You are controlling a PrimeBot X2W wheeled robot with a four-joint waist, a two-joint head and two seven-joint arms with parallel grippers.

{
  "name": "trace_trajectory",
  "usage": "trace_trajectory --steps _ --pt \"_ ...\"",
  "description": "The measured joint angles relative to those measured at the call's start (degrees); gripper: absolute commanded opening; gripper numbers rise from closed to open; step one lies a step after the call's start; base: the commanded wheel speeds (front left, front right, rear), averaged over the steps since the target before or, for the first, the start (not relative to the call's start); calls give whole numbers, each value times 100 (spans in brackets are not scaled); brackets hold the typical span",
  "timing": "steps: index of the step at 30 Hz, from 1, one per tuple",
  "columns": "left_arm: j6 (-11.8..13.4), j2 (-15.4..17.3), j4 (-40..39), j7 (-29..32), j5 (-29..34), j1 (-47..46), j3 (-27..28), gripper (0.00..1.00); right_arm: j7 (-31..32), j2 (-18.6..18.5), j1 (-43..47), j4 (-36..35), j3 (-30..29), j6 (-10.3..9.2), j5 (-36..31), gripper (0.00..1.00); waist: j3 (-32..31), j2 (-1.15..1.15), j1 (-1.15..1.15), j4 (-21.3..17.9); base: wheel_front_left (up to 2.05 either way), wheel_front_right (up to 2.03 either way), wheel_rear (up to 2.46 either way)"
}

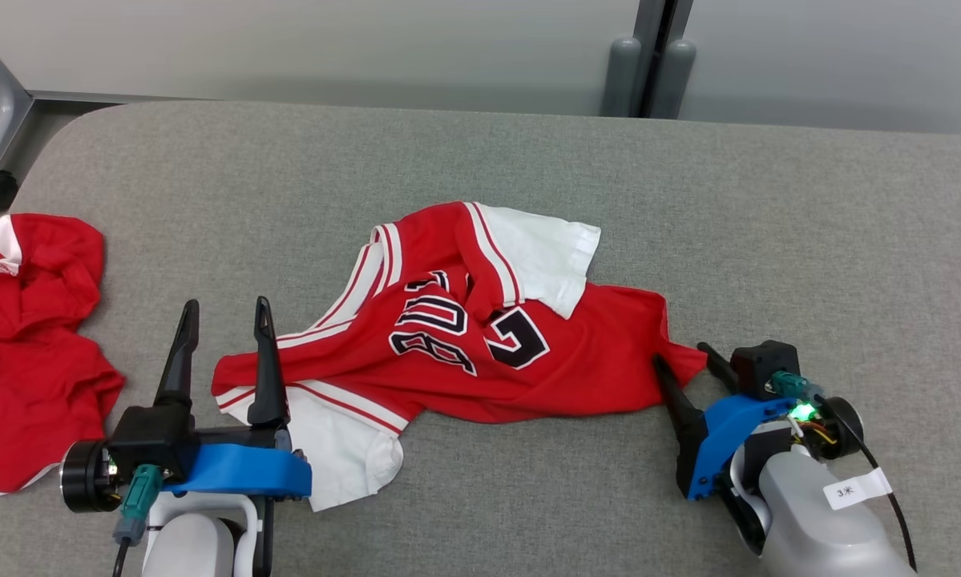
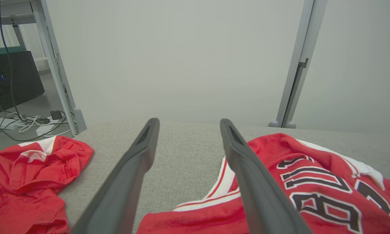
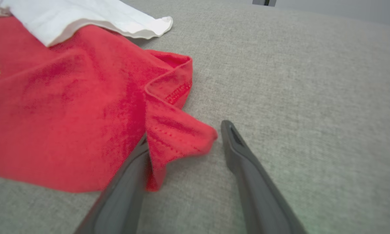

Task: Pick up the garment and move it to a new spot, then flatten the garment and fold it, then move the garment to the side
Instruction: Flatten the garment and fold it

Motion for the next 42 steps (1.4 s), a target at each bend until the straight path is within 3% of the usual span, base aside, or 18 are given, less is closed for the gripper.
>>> trace_trajectory --steps 1,6,17,23,29,34,36,37,42 --pt "5 0 4 0 -12 0 2 100 0 12 -24 32 56 0 94 0 -8 0 0 3 0 0 0" --pt "15 -1 37 0 -22 28 102 100 7 73 -8 -99 383 1 459 0 -116 0 0 -72 0 0 0" --pt "24 -2 24 0 -33 471 358 100 7 -230 1339 -1868 503 7 951 0 -636 0 0 -558 0 0 0" --pt "22 -3 -24 0 -32 594 387 100 141 -411 2231 -2942 98 7 1059 0 -814 0 -1 -894 0 0 0" --pt "5 -4 -48 0 -31 603 399 100 791 -590 3270 -4201 -827 7 1067 0 -815 0 -2 -1088 0 0 0" --pt "15 -4 -45 0 -59 596 382 100 1460 -377 4067 -4937 -1351 7 1048 0 -790 0 -1 -1150 0 0 0" --pt "19 -4 -31 0 -60 589 380 100 1594 -321 4181 -5165 -1483 5 992 90 -794 0 -1 -1165 0 0 0" --pt "19 -7 -31 0 -65 587 376 100 1645 -301 4205 -5270 -1528 5 910 100 -797 0 -1 -1168 0 0 0" --pt "19 -7 -32 0 -66 575 375 100 1723 -277 4081 -5761 -1626 5 651 100 -800 0 -1 -1148 0 0 0"
